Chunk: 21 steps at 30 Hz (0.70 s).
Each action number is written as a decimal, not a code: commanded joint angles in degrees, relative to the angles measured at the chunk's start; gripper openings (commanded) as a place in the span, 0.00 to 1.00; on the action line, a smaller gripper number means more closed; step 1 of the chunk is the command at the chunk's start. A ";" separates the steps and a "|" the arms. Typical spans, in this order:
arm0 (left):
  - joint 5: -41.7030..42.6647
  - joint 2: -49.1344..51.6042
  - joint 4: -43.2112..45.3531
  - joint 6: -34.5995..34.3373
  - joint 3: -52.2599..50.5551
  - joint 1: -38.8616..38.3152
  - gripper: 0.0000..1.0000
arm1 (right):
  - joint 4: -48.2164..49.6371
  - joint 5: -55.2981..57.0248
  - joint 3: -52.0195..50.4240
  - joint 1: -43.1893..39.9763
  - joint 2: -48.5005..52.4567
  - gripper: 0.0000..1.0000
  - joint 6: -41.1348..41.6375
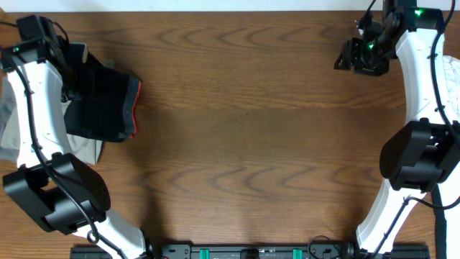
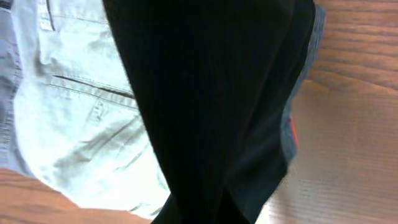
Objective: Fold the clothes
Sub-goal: 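Carry the leggings bundle leftward toward the khaki trouser stack, then lower the leggings bundle onto the top of the trouser stack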
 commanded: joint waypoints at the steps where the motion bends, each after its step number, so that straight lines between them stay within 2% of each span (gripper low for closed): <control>1: -0.70 -0.83 -1.22 0.94 4.79 0.35 0.06 | -0.07 0.35 -0.22 0.68 0.26 0.57 -0.26; 21: -2.67 -0.81 -3.39 2.03 7.28 3.08 0.06 | -0.61 0.37 -0.22 0.68 0.26 0.57 0.22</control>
